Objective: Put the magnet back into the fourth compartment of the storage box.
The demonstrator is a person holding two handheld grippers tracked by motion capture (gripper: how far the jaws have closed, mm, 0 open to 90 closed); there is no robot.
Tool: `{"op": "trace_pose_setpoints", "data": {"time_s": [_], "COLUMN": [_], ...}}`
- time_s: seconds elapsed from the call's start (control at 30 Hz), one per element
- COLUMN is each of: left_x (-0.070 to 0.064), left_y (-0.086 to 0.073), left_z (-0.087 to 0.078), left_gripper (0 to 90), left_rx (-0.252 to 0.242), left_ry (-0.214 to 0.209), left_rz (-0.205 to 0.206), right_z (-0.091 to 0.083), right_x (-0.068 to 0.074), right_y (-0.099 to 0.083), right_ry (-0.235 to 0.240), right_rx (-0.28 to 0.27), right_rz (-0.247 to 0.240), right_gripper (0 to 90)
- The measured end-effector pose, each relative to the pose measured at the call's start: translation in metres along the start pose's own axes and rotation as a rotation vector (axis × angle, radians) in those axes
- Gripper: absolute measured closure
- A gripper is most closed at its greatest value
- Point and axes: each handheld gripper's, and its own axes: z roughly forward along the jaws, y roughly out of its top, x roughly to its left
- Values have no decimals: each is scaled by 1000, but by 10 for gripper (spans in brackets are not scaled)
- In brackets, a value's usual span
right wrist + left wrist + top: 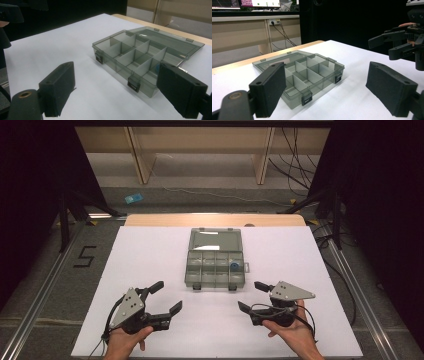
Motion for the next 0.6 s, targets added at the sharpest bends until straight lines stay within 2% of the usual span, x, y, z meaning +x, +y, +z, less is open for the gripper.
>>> {"op": "trace_pose_setpoints", "data": {"time_s": [0.13, 0.17, 0.2, 0.23, 0.27, 0.37, 0.43, 0.6], "left_x": [0, -1, -1, -1, -1, -1, -2, -2], "left_y": [0, 0, 0, 0, 0, 0, 0, 0], "left_z": [0, 0, 0, 0, 0, 0, 0, 0], "left_gripper": [157, 157, 157, 157, 157, 157, 157, 157], "left_rx": [1, 1, 1, 2, 2, 4, 5, 6], "left_ry": [-2, -3, -3, -4, -4, -5, -5, -5], "left_rz": [0, 0, -1, 1, 0, 1, 1, 2], "right_z": [-1, -3, -4, -5, -5, -6, -9, -11], "right_x": [3, 3, 3, 4, 4, 6, 6, 7], "right_y": [-2, -2, -3, -3, -3, -5, -5, -8], "right_ry": [13, 10, 2, 8, 0, 10, 10, -5], "right_rx": [-12, 5, -2, 7, -6, -17, 5, -10], "right_rz": [9, 4, -3, 10, 0, 12, 14, 7], "right_gripper": [162, 162, 161, 161, 161, 160, 159, 159]}}
